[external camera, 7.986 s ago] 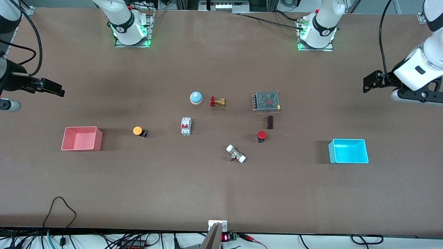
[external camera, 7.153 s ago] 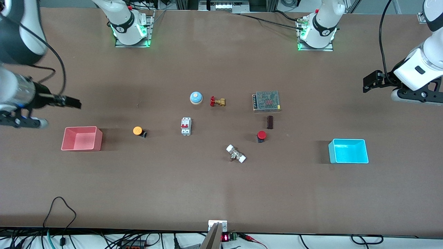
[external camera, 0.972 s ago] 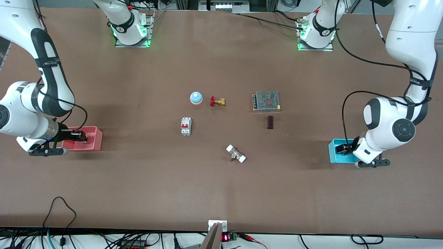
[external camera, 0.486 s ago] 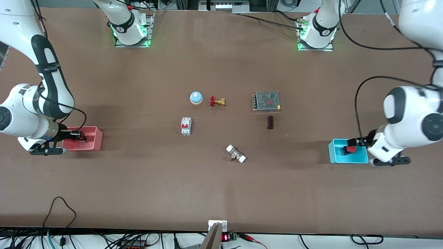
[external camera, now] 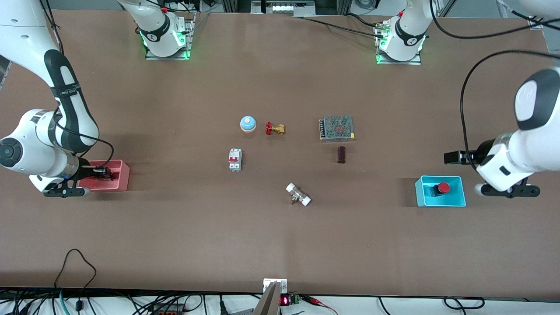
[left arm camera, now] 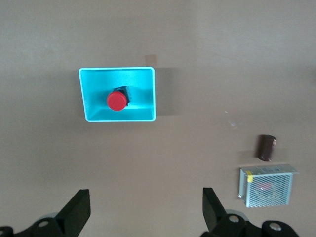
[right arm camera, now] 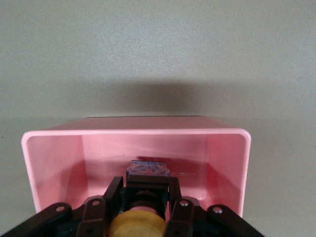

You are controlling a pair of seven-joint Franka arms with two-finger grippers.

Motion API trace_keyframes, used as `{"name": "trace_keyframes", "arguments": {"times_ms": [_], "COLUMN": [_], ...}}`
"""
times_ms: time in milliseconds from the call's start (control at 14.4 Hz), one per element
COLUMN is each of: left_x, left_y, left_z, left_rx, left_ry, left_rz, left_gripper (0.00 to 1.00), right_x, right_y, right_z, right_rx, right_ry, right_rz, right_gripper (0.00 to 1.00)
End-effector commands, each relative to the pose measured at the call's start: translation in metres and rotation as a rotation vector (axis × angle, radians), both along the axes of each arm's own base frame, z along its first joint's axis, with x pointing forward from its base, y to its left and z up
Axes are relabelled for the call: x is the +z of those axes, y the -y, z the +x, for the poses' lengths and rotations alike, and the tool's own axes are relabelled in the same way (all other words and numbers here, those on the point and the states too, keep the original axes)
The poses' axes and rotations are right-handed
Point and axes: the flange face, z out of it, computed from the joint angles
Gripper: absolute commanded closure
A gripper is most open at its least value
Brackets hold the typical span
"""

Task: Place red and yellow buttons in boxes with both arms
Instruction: 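Open the right gripper and lift it while the left gripper withdraws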

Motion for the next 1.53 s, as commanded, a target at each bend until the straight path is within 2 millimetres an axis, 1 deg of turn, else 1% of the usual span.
{"name": "trace_keyframes", "arguments": {"times_ms": [0,69,139,208,278,347,417,486,556,625,694,764,833,903,1111,1250,1389,1458], "left_x": [0.045,0.060,0.072,0.086,0.089,0.082,0.072,0.075,0.078,0.076,0.074,0.077,0.073,0.072,0.072,0.072,0.074,0.076], "left_y": [0.008,0.011,0.009,0.010,0.007,-0.001,0.001,0.000,0.001,0.001,-0.008,-0.011,-0.017,-0.016,-0.008,-0.008,-0.007,-0.007], "left_z": [-0.019,-0.029,-0.038,-0.054,-0.068,-0.079,-0.089,-0.096,-0.103,-0.105,-0.103,-0.101,-0.097,-0.100,-0.103,-0.104,-0.104,-0.104], "left_rx": [-0.016,-0.012,-0.001,0.007,0.016,0.028,0.030,0.028,0.027,0.032,0.051,0.056,0.069,0.064,0.048,0.049,0.051,0.051], "left_ry": [0.029,0.059,0.097,0.146,0.180,0.202,0.200,0.209,0.209,0.203,0.199,0.198,0.191,0.172,0.147,0.136,0.139,0.142], "left_rz": [0.000,-0.007,-0.013,0.010,0.023,0.023,0.012,0.010,0.013,0.011,0.006,-0.008,-0.017,-0.015,-0.015,-0.015,-0.018,-0.019], "left_gripper": [0.00,0.00,0.00,0.00,0.00,0.00,0.00,0.00,0.00,0.00,0.00,0.00,0.00,0.00,0.00,0.00,0.00,0.00], "right_x": [0.001,0.001,0.001,0.001,0.001,0.001,0.001,0.003,0.009,0.020,0.038,0.055,0.077,0.101,0.184,0.238,0.285,0.304], "right_y": [0.000,-0.001,-0.001,-0.001,-0.001,-0.001,-0.002,-0.002,-0.002,-0.003,-0.004,-0.007,-0.008,-0.011,-0.023,-0.038,-0.052,-0.062], "right_z": [-0.001,0.000,0.000,0.000,0.000,0.000,0.001,0.001,0.002,0.005,0.006,0.006,0.003,0.002,-0.002,-0.007,-0.017,-0.023], "right_rx": [0.014,0.012,0.009,0.007,0.007,0.007,0.009,0.009,0.012,0.015,0.017,0.018,0.014,0.015,0.024,0.045,0.064,0.079], "right_ry": [0.010,0.012,0.013,0.013,0.013,0.013,0.013,0.015,0.022,0.037,0.055,0.056,0.046,0.045,0.059,0.083,0.074,0.082], "right_rz": [0.001,0.000,0.000,0.000,0.000,0.000,0.000,-0.001,-0.002,-0.004,-0.007,-0.005,0.000,0.003,0.006,0.006,0.011,0.003], "right_gripper": [0.49,0.30,0.24,0.20,0.17,0.17,0.13,0.02,0.00,0.00,0.00,0.00,0.00,0.00,0.00,0.00,0.00,0.00]}}
